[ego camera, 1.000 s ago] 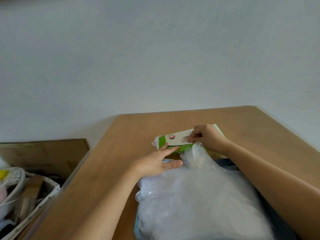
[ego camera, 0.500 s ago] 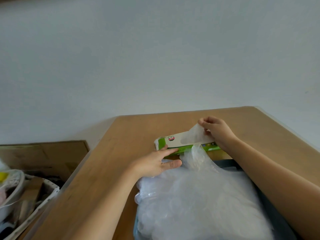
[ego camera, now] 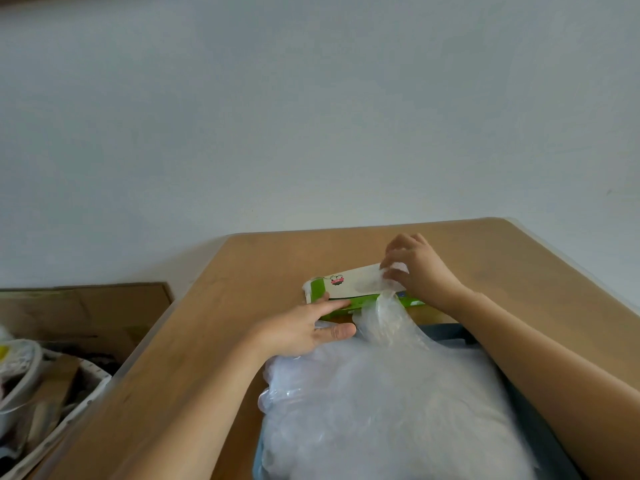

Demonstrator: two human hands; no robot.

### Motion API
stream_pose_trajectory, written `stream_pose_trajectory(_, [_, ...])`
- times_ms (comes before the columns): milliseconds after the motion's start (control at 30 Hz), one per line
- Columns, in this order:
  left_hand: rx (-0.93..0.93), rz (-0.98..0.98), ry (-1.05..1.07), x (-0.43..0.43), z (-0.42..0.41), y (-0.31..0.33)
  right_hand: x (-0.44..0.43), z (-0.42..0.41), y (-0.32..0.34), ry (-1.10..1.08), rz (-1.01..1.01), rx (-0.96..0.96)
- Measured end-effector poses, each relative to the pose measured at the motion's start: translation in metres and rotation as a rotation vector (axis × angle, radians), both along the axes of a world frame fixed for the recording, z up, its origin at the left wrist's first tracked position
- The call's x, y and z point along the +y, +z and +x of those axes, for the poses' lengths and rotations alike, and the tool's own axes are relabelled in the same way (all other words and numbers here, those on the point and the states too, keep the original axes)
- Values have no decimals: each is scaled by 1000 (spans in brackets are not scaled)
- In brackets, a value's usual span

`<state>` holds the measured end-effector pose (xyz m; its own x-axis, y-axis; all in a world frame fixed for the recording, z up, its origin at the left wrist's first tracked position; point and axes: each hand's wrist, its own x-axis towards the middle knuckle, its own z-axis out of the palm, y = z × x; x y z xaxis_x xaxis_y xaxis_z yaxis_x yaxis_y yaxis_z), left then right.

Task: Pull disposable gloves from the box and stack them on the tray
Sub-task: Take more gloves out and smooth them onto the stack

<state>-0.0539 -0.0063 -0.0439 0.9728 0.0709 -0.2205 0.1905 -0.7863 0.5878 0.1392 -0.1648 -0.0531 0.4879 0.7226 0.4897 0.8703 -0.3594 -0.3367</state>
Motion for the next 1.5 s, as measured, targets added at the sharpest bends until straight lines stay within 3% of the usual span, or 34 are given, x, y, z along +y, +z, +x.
stream_pose_trajectory(167, [6, -2, 14, 3, 1, -2, -6, -2, 19, -17, 486, 839])
stream_pose_trajectory(267, [3, -2, 16, 2, 3, 0, -11, 2, 25, -11, 708, 1218])
stream_pose_trajectory(333, [-6, 5, 20, 0, 3, 3, -12, 4, 26, -42, 781, 1366])
stream_pose_trajectory(433, [-6, -21, 10, 1, 2, 3, -18, 6, 27, -109, 759, 1273])
stream_pose_trajectory(567, [-18, 7, 40, -1, 4, 10, -24, 7, 31, 134, 516, 1030])
stream_pose_trajectory(767, [-433, 33, 396, -18, 28, 36, -19, 5, 32, 92, 422, 830])
stream_pose_trajectory(1000, [-362, -232, 397, -43, 87, 41, -17, -6, 36, 221, 343, 844])
stream_pose_trajectory(1200, [-482, -239, 493, -35, 92, 35, -29, 9, 41, 85, 525, 932])
stream_pose_trajectory(1400, [-433, -166, 485, -26, 89, 32, -31, 24, 25, 8, 856, 1186])
stream_pose_trajectory(1467, [-407, -193, 462, -29, 88, 32, -27, 26, 21, 34, 835, 1244])
stream_pose_trajectory(1500, [-402, -231, 460, -31, 88, 34, -26, 27, 22, 51, 725, 1236])
